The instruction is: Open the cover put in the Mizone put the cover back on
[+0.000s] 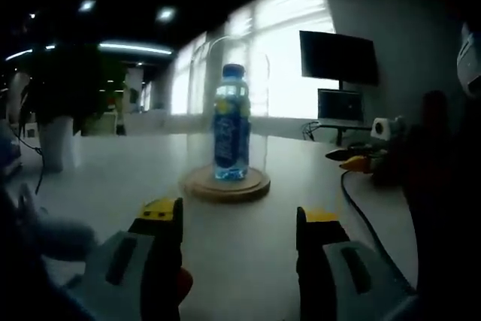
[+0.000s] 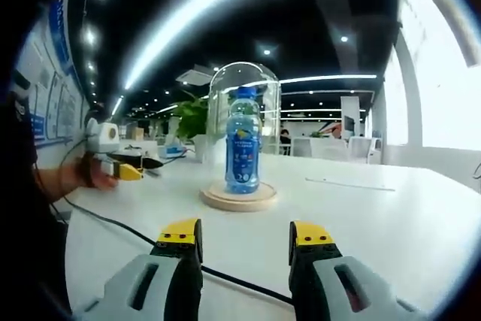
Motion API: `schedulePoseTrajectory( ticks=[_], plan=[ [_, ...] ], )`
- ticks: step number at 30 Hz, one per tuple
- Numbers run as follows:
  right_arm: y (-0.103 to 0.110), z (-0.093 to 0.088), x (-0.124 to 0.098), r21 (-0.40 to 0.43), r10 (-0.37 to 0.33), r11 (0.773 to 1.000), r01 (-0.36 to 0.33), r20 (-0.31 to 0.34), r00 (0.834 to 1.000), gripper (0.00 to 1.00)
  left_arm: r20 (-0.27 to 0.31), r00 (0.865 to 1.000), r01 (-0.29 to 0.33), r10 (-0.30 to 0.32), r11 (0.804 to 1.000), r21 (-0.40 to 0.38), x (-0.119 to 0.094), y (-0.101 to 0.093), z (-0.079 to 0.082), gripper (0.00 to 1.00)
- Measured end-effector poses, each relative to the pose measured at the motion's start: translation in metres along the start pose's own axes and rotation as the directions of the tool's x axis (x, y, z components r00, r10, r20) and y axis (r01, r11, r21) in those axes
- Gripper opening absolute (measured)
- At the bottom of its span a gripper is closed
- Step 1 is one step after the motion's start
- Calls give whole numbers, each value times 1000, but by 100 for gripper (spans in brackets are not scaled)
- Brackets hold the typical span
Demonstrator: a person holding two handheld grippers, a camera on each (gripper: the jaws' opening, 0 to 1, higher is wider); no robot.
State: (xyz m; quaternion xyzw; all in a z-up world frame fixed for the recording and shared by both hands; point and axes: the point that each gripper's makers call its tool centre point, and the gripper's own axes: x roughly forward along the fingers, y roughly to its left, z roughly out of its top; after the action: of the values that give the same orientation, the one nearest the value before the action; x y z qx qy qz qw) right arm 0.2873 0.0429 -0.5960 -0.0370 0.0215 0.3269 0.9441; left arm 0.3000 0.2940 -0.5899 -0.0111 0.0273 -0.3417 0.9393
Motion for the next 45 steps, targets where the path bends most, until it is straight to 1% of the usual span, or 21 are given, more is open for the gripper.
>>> schedulePoseTrajectory(
  ticks=[20, 38, 45],
  plan=[
    [6, 4, 0, -2, 4, 1000, -4, 5, 1000, 37, 1, 1000, -4, 4, 1000, -2, 0, 1, 0, 49],
    [1, 2, 0, -22, 8, 1000, -8, 7, 1000, 37, -2, 1000, -5, 5, 1000, 4, 0, 1, -1, 49],
    [2, 2, 0, -26, 10, 1000, -10, 7, 1000, 37, -2, 1000, -3, 3, 1000, 2, 0, 1, 0, 49]
  ],
)
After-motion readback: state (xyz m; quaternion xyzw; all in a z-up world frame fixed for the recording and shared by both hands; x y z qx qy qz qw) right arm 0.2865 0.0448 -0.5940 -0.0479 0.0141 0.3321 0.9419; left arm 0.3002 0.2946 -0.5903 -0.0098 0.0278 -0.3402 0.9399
